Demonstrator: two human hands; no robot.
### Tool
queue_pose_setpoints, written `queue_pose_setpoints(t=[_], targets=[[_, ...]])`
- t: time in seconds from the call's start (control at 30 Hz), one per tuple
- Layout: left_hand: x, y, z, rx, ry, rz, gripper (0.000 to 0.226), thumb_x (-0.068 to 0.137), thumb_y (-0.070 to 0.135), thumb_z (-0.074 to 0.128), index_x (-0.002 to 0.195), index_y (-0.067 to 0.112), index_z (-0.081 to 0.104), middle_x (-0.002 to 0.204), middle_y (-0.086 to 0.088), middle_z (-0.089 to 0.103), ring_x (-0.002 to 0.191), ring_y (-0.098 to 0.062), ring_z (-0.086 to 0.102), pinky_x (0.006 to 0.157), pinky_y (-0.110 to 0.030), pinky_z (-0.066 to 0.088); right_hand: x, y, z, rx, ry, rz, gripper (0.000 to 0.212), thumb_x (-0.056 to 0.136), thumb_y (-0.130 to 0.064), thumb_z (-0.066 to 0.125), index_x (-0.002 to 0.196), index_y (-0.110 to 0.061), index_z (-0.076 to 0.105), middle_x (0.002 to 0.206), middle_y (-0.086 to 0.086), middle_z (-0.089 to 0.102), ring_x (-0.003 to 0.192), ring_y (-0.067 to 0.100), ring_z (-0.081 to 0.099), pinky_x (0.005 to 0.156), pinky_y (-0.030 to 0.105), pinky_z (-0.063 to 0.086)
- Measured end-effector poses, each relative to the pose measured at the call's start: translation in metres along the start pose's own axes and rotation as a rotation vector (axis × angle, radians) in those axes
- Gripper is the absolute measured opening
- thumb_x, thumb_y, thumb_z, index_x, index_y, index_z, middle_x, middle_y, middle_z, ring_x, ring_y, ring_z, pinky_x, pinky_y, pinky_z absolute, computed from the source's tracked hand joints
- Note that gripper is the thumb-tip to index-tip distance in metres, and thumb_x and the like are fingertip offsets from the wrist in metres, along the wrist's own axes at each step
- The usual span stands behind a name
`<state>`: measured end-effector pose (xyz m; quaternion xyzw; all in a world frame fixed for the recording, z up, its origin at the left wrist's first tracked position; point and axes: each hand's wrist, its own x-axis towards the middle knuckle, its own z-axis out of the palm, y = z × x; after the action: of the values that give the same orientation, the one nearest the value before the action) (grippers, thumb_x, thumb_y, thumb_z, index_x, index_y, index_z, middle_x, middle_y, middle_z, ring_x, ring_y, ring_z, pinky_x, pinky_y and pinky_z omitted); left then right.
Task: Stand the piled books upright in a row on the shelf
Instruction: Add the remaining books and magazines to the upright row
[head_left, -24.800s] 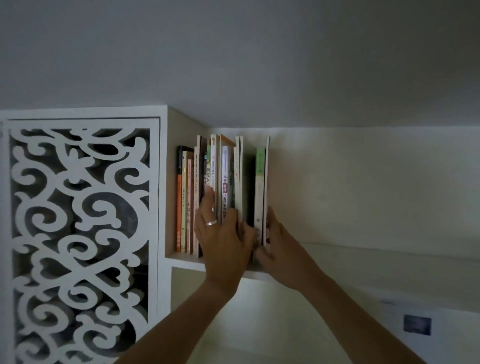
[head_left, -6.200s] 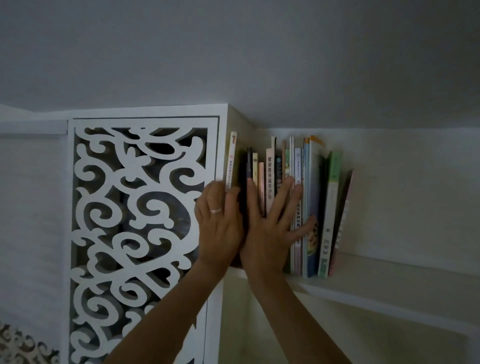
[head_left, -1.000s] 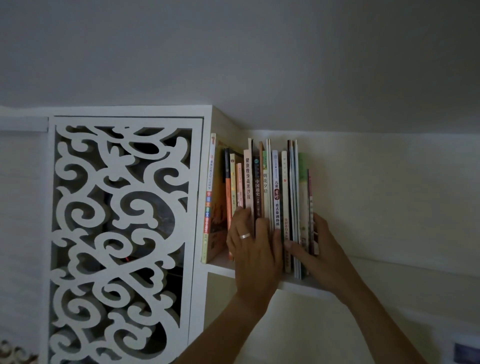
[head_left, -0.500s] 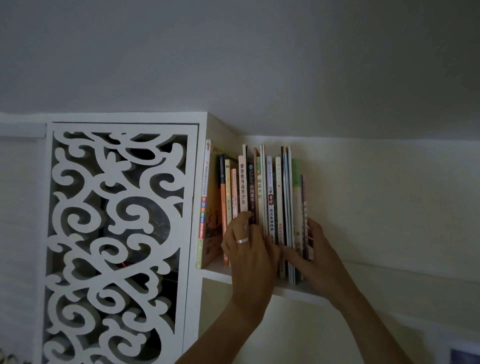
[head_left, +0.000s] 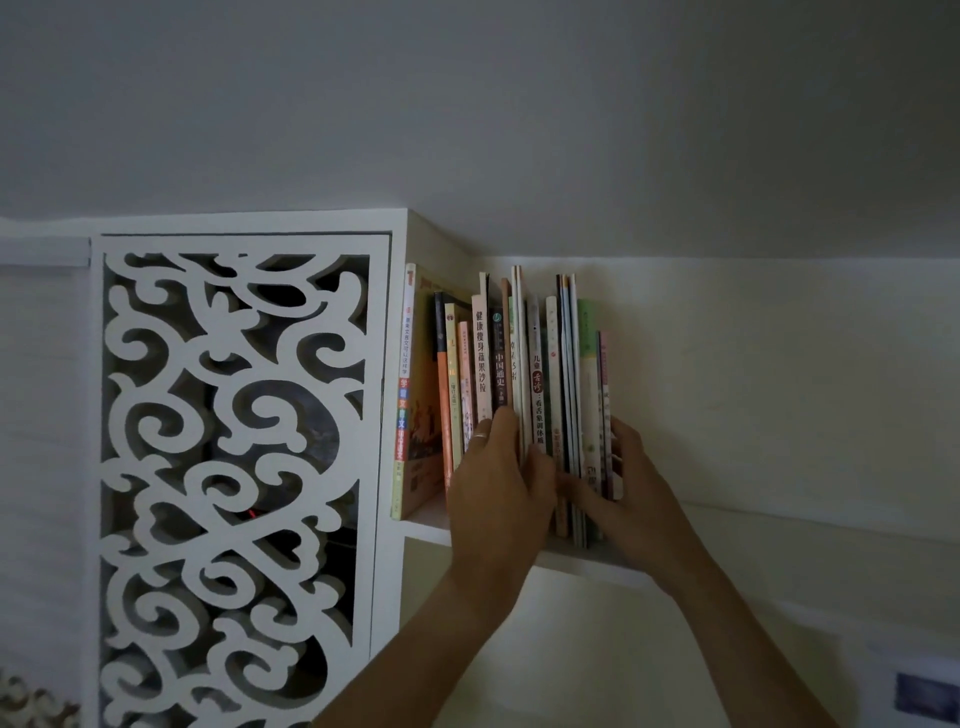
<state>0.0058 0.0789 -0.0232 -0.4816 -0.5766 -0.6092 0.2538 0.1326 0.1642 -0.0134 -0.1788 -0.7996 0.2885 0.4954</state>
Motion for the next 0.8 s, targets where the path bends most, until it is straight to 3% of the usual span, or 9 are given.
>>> queue_pose_setpoints(t=[0.1,0.17,0.23,0.37,0.53,0.63,0.73,0.8], targets=[[-0.008,0.008,-0.006,0.011,0.044,0.015,0.015,0.097,0.029,0.057,0.109,0.021,0.053,0.107,0.002,0.066,0.092,-0.011,0.066,0.072,-0.026,0.063,0.001,0.003,0.002,-0.005,0.000,-0.024,0.071,0.077,-0.054,0.077,0.135,-0.054,0.035,0.124,-0.032,0.057,0.110,-0.019,0.057,0.078,0.000,0.047],[-0.009,0.011,-0.006,-0.008,0.005,-0.043,0.027,0.098,0.029,0.059,0.121,0.020,0.049,0.115,0.000,0.067,0.098,-0.015,0.070,0.074,-0.028,0.064,0.002,0.005,0.002,0.000,0.001,-0.034,0.080,0.074,-0.061,0.075,0.142,-0.047,0.036,0.129,-0.028,0.057,0.116,-0.012,0.058,0.082,0.005,0.048],[-0.005,0.010,-0.003,0.000,-0.052,-0.094,0.040,0.102,0.030,0.057,0.136,0.016,0.043,0.125,-0.005,0.068,0.106,-0.021,0.072,0.080,-0.035,0.066,0.003,0.006,0.002,0.009,0.004,-0.046,0.085,0.076,-0.059,0.076,0.147,-0.040,0.035,0.130,-0.027,0.057,0.115,-0.013,0.058,0.085,0.006,0.048],[0.000,0.008,-0.001,0.054,-0.082,-0.085,0.050,0.106,0.023,0.053,0.153,0.016,0.038,0.137,-0.009,0.065,0.119,-0.025,0.069,0.094,-0.044,0.063,0.003,0.007,0.004,0.018,0.015,-0.073,0.087,0.081,-0.032,0.084,0.148,-0.037,0.028,0.126,-0.031,0.050,0.110,-0.025,0.053,0.082,-0.001,0.045],[-0.002,0.017,-0.003,0.068,-0.081,-0.076,0.049,0.106,0.018,0.053,0.154,0.014,0.039,0.137,-0.012,0.065,0.122,-0.026,0.068,0.100,-0.044,0.059,0.003,0.006,0.006,-0.006,0.029,-0.127,0.097,0.077,-0.044,0.081,0.154,-0.032,0.022,0.131,-0.031,0.046,0.116,-0.024,0.049,0.086,0.001,0.046],[-0.003,0.024,-0.008,0.085,-0.108,-0.091,0.054,0.105,0.017,0.056,0.155,0.013,0.037,0.139,-0.014,0.063,0.125,-0.029,0.066,0.103,-0.046,0.057,0.002,0.005,0.005,-0.016,0.027,-0.132,0.102,0.075,-0.053,0.077,0.156,-0.031,0.020,0.139,-0.018,0.048,0.120,-0.017,0.050,0.089,0.004,0.046],[-0.006,0.032,-0.018,0.131,-0.122,-0.078,0.073,0.103,0.016,0.059,0.164,0.020,0.018,0.137,-0.013,0.062,0.115,-0.027,0.070,0.098,-0.042,0.060,0.004,0.008,0.004,-0.055,0.032,-0.123,0.100,0.079,-0.045,0.082,0.156,-0.033,0.019,0.147,-0.008,0.045,0.127,-0.002,0.051,0.093,0.009,0.044],[-0.010,0.038,-0.029,0.148,-0.131,-0.053,0.085,0.104,0.013,0.055,0.166,0.028,-0.001,0.136,-0.014,0.060,0.105,-0.025,0.071,0.093,-0.043,0.061,0.005,0.008,0.004,-0.075,0.037,-0.123,0.099,0.081,-0.038,0.084,0.156,-0.030,0.019,0.147,-0.007,0.043,0.123,-0.010,0.049,0.089,0.004,0.044]])
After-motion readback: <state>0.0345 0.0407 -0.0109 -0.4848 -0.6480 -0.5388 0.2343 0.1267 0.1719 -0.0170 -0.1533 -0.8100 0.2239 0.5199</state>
